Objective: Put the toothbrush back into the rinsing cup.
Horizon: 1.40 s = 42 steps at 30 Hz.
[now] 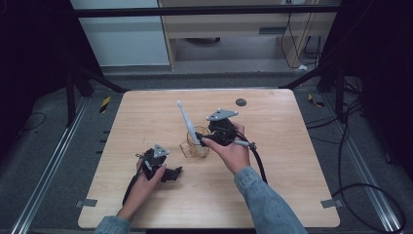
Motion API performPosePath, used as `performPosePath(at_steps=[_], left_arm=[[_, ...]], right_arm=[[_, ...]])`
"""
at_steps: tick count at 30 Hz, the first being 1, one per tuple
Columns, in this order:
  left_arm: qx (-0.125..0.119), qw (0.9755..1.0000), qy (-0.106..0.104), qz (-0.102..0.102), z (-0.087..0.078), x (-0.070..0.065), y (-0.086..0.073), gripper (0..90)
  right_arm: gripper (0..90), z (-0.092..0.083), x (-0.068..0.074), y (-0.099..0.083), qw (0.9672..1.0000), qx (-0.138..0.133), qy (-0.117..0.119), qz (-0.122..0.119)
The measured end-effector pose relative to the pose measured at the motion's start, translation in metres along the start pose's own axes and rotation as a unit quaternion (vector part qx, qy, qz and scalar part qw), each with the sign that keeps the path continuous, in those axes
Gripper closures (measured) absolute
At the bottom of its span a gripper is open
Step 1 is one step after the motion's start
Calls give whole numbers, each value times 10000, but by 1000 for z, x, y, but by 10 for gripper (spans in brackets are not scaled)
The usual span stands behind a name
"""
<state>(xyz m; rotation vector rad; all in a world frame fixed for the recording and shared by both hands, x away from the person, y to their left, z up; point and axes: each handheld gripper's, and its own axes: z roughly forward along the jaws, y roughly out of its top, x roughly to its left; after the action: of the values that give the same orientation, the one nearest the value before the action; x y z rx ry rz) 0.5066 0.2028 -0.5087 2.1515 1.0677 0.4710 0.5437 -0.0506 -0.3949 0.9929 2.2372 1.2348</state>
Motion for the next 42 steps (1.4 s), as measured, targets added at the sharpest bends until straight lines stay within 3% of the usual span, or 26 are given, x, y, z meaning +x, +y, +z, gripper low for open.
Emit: performPosePath(at_steps=[6,10,18,24,42], left_arm=[[0,10000,-1,2,0,0,0,0],[7,10000,4,4,0,0,0,0],[2,10000,-1,5,0,0,0,0],[-2,10000,0,-9,0,0,0,0],[2,10000,0,-2,0,0,0,0]], right_arm=[[127,-7,-6,-2,9999,-82,3,108],[77,-14,-10,-4,9997,-159,-195,27],[84,-23,-20,-13,9985,-71,-541,-44],[95,-37,-36,-27,9970,-42,-768,39],[108,-82,-86,-82,9909,231,-1235,477]])
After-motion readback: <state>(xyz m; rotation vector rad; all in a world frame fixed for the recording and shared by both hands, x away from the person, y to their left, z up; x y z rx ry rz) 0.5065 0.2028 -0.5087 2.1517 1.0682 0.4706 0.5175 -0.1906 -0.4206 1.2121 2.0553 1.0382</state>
